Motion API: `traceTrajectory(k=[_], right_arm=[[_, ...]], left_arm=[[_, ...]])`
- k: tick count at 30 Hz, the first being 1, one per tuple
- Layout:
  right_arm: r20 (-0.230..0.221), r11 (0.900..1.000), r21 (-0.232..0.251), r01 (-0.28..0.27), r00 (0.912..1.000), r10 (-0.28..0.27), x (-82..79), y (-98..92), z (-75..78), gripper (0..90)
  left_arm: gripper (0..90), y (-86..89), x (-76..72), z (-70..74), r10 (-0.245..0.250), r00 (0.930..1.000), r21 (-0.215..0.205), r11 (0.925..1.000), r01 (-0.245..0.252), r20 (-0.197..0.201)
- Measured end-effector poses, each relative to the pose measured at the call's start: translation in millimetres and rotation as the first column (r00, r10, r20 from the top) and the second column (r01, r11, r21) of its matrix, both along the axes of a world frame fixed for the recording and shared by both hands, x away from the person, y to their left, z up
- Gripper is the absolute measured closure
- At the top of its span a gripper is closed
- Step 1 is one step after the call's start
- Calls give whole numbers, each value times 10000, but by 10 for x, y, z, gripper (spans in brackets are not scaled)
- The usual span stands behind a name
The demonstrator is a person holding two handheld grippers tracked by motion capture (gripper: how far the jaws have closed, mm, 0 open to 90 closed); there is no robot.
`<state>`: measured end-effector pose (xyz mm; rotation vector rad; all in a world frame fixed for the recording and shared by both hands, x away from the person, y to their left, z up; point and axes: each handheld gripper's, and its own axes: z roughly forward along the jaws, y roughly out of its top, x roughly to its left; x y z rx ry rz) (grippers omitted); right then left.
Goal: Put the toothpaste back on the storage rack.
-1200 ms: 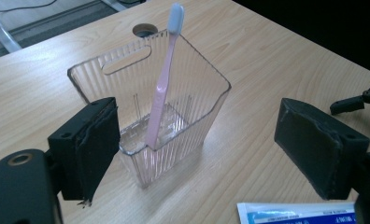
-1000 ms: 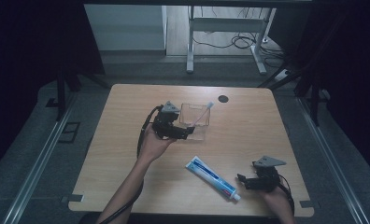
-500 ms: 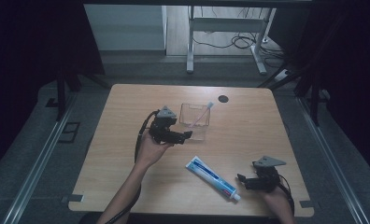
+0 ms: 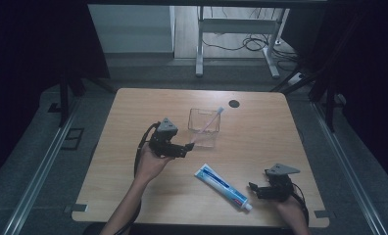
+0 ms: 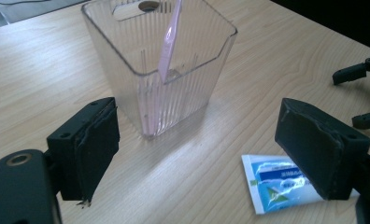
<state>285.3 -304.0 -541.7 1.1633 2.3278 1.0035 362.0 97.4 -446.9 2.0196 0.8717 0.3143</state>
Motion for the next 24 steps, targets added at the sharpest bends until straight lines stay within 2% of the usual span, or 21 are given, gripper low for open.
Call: traceTrajectory(k=[10,24], right_arm=[[-1,10000,15,7,10000,-7,1,0,0,140],[-51,10000,-16,-67,10000,67,22,7,-1,121]], left_arm=[[141,153,-139,-83,178,9995,280,9994,-185,258],[141,288,-323,-328,266,9995,324,9991,-271,160]])
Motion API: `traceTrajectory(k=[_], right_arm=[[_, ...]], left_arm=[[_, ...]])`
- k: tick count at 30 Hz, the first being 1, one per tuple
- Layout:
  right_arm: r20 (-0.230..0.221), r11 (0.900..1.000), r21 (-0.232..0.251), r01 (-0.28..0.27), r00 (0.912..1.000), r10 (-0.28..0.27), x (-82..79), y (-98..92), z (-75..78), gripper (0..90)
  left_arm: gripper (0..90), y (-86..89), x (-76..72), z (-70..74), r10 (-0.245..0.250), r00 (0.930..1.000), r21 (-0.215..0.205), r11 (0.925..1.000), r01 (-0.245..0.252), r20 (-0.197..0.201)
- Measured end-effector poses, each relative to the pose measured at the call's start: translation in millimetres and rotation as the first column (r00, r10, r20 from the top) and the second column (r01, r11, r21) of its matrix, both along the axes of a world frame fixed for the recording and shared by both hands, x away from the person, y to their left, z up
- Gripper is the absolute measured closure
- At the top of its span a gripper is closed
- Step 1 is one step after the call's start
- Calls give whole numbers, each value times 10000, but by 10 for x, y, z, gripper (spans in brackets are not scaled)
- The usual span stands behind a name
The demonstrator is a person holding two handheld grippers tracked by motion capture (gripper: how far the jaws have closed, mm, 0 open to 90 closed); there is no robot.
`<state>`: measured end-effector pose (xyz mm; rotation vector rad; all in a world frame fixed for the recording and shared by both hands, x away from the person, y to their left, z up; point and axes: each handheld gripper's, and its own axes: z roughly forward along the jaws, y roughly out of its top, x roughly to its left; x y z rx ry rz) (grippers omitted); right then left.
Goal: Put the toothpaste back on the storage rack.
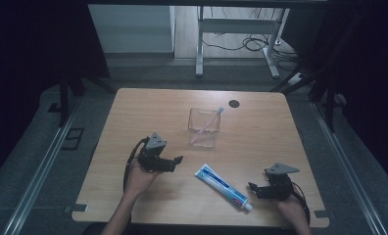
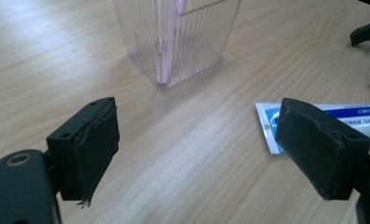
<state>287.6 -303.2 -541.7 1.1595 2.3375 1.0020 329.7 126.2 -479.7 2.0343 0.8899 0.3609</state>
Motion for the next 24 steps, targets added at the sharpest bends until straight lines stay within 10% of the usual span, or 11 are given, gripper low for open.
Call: traceTrajectory(k=[24], right_arm=[[-104,9999,-71,-146,9998,145,14,26,-5,69]], left_arm=[[144,123,-265,-300,51,9999,129,9999,-49,-126]])
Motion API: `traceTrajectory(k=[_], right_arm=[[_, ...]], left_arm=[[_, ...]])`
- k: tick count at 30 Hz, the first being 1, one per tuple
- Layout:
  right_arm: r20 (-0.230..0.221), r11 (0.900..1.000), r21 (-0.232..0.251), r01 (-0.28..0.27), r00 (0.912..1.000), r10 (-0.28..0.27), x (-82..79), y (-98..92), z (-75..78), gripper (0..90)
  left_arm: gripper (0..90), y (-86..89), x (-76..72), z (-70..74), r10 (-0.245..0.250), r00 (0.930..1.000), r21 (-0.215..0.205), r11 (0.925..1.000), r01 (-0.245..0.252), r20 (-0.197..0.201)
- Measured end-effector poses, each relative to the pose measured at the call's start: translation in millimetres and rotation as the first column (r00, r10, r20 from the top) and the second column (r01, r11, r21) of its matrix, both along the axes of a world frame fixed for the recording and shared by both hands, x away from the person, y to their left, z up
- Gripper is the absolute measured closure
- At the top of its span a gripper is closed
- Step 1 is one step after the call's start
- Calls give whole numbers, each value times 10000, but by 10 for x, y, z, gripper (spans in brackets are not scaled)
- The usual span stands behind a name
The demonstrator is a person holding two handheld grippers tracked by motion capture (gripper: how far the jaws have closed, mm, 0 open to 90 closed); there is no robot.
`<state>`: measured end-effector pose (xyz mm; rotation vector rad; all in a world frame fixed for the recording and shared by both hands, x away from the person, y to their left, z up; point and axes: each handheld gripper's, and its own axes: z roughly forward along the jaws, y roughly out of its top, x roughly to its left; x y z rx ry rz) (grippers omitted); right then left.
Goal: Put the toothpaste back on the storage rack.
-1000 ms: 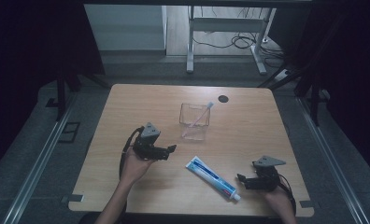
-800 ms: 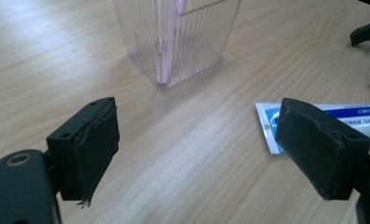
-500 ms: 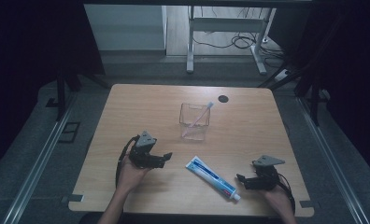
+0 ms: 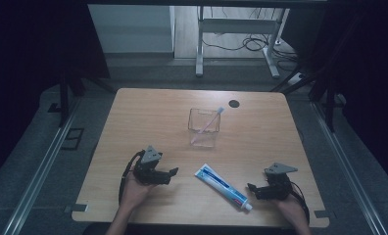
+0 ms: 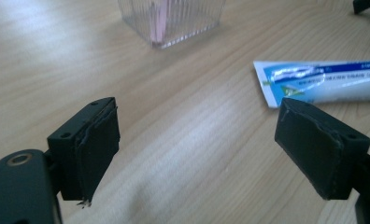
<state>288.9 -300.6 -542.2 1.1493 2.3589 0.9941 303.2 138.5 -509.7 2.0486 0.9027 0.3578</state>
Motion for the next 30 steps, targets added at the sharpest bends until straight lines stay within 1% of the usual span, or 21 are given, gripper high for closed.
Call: traceTrajectory(k=[5,7,10,15,18,21,22,25,30], right_arm=[[-1,10000,0,0,10000,0,0,1,0,69],[2,10000,-1,2,10000,-2,0,0,0,70],[6,10000,11,43,10000,-43,-5,0,1,75],[11,10000,35,74,10000,-74,-12,-7,6,93],[46,10000,52,53,10000,-53,-13,-17,5,102],[44,10000,53,41,10000,-41,-14,-20,6,106],[37,10000,47,44,10000,-44,-14,-19,8,108],[32,10000,52,25,10000,-25,-17,-19,10,117],[-50,10000,42,8,10000,-8,-11,-23,25,134]], left_arm=[[144,28,-50,-106,46,9997,-2,10000,-46,-255],[144,34,-70,-136,-6,9993,2,10000,6,-365],[143,37,-97,-180,70,9990,243,9997,-59,-445],[143,58,-94,-236,151,9982,453,9989,-125,-585],[143,49,-93,-278,177,9977,655,9978,-134,-648],[142,33,-88,-330,225,9966,952,9953,-149,-789],[143,21,-79,-339,267,9952,1115,9936,-161,-939],[141,-8,-83,-343,320,9960,1413,9898,-199,-839],[140,-11,-83,-344,323,9960,1441,9894,-200,-835]])
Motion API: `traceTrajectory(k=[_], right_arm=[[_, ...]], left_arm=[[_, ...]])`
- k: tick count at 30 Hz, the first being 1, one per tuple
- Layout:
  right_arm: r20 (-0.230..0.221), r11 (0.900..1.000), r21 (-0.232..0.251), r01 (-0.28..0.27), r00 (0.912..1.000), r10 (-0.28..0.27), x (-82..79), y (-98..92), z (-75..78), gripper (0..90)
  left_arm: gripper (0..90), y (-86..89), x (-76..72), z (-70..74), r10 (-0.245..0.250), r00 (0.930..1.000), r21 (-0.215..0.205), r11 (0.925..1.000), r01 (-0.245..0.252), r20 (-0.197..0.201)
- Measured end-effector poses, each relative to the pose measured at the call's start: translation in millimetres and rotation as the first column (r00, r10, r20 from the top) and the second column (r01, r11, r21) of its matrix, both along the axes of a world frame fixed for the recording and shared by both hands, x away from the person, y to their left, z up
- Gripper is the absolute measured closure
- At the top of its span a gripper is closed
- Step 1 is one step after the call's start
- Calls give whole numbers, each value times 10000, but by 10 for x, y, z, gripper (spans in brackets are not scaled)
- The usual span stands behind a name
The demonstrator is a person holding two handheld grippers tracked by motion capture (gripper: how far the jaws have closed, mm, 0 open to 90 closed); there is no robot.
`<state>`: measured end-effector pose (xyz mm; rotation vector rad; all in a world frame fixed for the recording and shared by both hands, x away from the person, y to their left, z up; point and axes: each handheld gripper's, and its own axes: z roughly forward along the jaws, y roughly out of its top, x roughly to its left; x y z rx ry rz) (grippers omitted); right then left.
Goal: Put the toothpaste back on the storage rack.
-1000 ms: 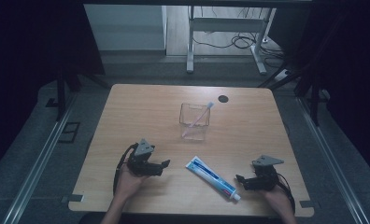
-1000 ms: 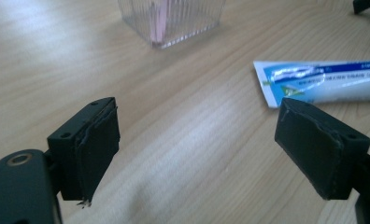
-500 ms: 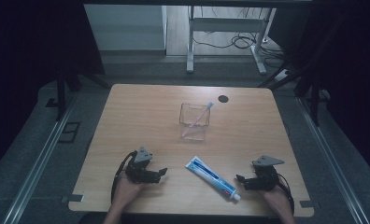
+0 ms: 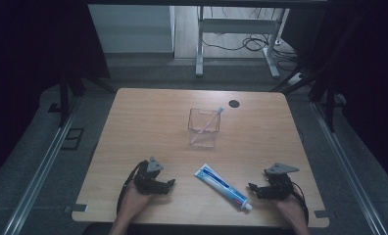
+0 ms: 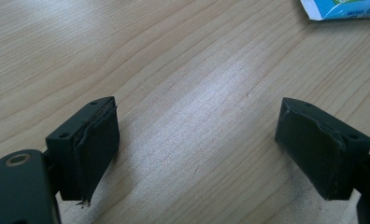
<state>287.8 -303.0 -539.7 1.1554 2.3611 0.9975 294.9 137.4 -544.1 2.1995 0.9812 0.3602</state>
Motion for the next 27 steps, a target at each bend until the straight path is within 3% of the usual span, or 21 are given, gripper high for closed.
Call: traceTrajectory(k=[17,24,27], right_arm=[[-239,9954,639,-712,9971,729,-53,35,234,166],[162,9879,920,-1252,9921,1242,-99,54,367,128],[276,9888,753,-1286,9915,1268,-103,115,412,93]], left_arm=[[142,-13,-14,-1,176,9998,-28,9998,-176,-7],[142,-13,-14,-1,182,9998,-31,9998,-182,-10],[143,-13,-14,0,177,9998,-25,9998,-177,-8]])
